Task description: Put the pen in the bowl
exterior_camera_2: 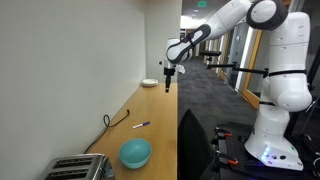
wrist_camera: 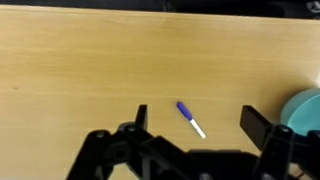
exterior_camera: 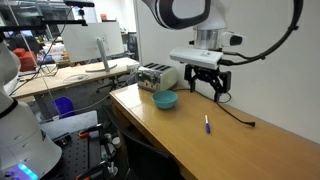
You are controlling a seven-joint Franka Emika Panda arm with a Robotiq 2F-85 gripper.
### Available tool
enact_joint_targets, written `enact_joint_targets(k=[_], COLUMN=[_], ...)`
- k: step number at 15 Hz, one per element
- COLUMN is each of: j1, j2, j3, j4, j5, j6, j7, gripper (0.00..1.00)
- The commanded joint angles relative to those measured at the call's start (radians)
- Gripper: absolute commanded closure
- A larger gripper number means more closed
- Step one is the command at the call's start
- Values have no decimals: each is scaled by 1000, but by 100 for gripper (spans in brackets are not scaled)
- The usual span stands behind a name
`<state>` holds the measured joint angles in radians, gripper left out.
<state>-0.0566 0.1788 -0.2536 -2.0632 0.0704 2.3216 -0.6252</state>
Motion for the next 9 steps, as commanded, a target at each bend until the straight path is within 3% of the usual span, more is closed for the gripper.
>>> enact_joint_targets(k=[1, 9], j1=[-66, -87], j2=[33, 121], j3=[67, 196], j4=[35, 78], j5=[-17, -63], j6=[-7, 19], j7=[13, -79], gripper=[0, 0])
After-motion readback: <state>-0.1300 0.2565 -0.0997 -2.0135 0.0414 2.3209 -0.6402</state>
